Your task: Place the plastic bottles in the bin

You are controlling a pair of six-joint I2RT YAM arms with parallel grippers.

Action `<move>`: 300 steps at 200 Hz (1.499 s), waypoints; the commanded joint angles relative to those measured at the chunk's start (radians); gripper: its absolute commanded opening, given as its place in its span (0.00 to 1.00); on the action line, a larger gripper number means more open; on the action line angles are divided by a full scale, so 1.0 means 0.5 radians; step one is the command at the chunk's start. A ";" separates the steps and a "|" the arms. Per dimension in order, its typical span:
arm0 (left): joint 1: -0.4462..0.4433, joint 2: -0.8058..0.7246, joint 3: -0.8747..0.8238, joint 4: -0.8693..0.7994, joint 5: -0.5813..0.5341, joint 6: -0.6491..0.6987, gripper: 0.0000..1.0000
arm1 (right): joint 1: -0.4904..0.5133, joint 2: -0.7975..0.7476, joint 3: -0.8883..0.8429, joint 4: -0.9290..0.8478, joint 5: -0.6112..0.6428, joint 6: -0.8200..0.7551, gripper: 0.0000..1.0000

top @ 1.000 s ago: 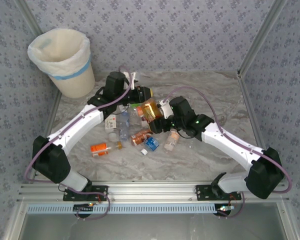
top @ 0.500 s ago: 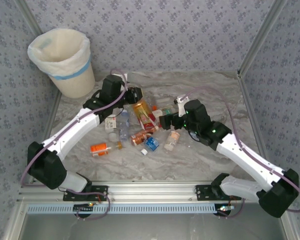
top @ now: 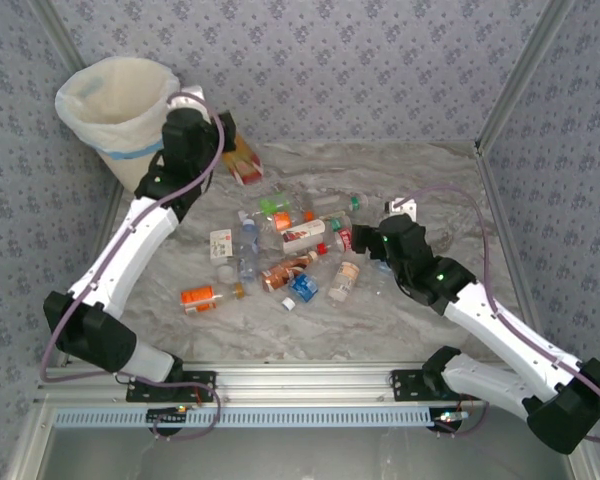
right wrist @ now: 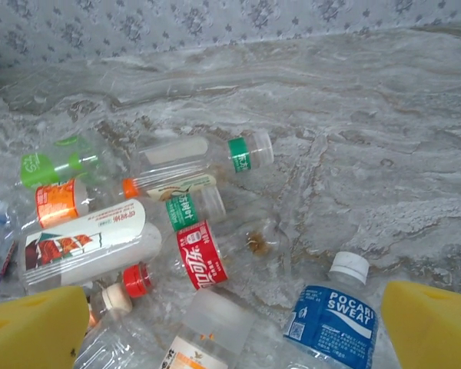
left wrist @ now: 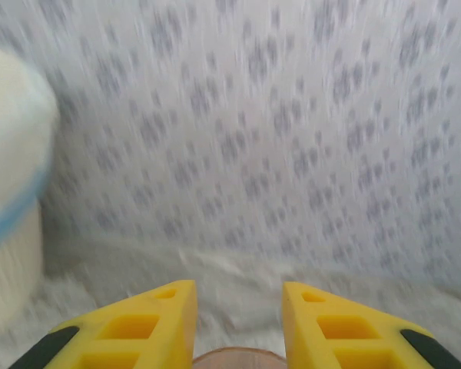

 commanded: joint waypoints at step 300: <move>0.907 1.618 2.509 -1.495 0.172 -0.052 0.00 | -0.030 0.068 0.045 -0.045 0.112 0.108 1.00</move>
